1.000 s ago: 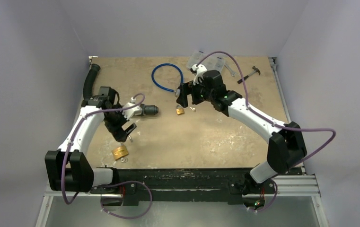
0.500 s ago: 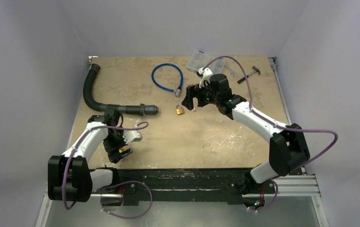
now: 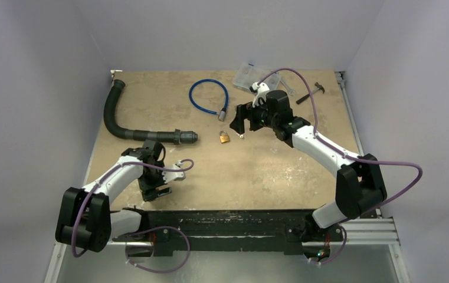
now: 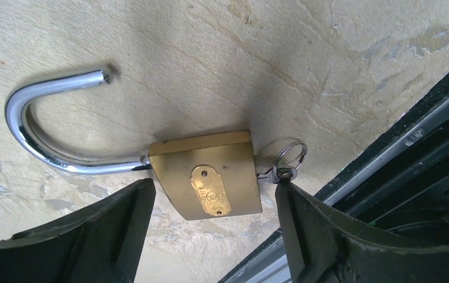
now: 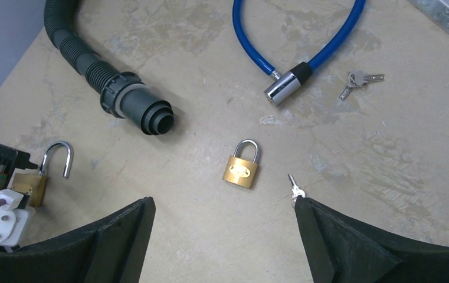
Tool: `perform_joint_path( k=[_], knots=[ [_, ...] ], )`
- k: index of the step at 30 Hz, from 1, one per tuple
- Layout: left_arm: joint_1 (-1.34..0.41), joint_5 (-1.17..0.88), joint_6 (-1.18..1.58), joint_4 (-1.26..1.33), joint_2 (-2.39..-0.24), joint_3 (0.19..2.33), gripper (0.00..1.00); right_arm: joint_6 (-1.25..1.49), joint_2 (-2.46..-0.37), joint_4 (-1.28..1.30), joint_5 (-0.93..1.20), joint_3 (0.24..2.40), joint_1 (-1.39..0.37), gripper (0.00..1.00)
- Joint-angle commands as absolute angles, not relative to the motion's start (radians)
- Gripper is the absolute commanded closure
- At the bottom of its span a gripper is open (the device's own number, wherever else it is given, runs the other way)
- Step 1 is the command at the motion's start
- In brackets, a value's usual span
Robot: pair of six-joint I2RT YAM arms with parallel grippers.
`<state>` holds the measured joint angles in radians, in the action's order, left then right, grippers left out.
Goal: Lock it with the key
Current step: Move the lock to the center of the board.
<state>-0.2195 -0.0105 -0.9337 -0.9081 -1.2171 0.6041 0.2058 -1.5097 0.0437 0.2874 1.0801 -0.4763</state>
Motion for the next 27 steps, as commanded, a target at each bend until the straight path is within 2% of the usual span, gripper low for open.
perform_joint_path(
  k=[1, 4, 8, 23, 25, 27],
  knots=[
    [-0.231, -0.012, -0.917, -0.841, -1.227, 0.599, 0.24, 0.21, -1.499, 0.008, 0.317, 1.083, -0.467, 0.01],
    [-0.234, -0.022, -0.937, -0.853, -1.231, 0.598, 0.28, 0.211, -1.499, 0.008, 0.321, 1.082, -0.462, 0.01],
    [-0.235, -0.012, -0.966, -0.883, -1.233, 0.59, 0.29, 0.213, -1.502, 0.009, 0.329, 1.083, -0.457, 0.01],
    [-0.235, 0.049, -0.983, -0.868, -1.241, 0.554, 0.11, 0.219, -1.506, 0.011, 0.342, 1.08, -0.446, 0.01],
    [-0.235, 0.042, -0.98, -0.851, -1.24, 0.555, 0.15, 0.221, -1.509, 0.01, 0.342, 1.081, -0.445, 0.01],
    [-0.235, 0.027, -0.972, -0.841, -1.246, 0.555, 0.25, 0.221, -1.51, 0.01, 0.342, 1.081, -0.444, 0.01]
  ],
)
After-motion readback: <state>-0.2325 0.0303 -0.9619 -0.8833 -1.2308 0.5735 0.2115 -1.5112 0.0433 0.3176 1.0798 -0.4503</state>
